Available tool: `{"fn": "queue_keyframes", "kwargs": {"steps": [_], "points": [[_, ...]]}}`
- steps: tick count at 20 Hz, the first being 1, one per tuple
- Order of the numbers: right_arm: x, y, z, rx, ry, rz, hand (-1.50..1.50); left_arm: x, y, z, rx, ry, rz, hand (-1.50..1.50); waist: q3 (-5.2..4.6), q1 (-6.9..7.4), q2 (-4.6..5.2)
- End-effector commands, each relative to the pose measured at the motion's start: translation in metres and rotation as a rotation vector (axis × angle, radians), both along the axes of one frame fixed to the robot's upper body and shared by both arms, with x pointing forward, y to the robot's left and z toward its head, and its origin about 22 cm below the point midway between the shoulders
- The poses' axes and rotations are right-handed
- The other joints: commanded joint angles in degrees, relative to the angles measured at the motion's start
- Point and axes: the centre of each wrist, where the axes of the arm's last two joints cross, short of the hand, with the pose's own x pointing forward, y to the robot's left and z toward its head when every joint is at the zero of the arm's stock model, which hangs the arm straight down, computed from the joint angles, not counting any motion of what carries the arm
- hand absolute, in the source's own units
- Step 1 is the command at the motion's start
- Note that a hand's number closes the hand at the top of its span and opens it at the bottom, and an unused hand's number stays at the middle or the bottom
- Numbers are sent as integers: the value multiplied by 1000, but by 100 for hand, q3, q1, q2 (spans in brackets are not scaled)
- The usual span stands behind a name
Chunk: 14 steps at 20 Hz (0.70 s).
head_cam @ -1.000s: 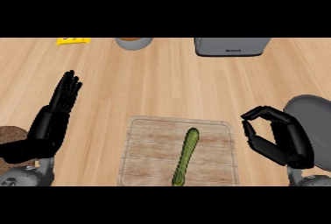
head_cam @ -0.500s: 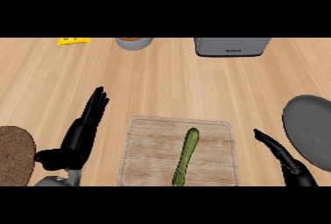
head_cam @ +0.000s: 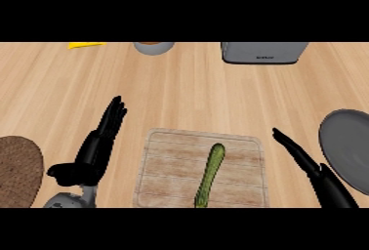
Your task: Pick the squash from the cutting board and place it in the pan
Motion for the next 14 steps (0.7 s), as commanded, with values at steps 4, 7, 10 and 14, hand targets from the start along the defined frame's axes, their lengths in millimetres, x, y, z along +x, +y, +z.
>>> {"fn": "queue_keyframes", "kwargs": {"steps": [4,7,10,14], "points": [[9,36,2,-331,179,93,-150,-7,-18,1,13,-14,-13,0,1,67,-12],[24,66,-12,-444,205,157,-150,3,1,-16,15,7,-3,0,0,79,17],[41,87,-10,-529,245,155,-150,-6,-12,-2,9,9,-17,0,8,68,-3],[35,128,-22,-580,304,178,-150,0,0,7,-1,6,9,0,10,16,-5]]}}
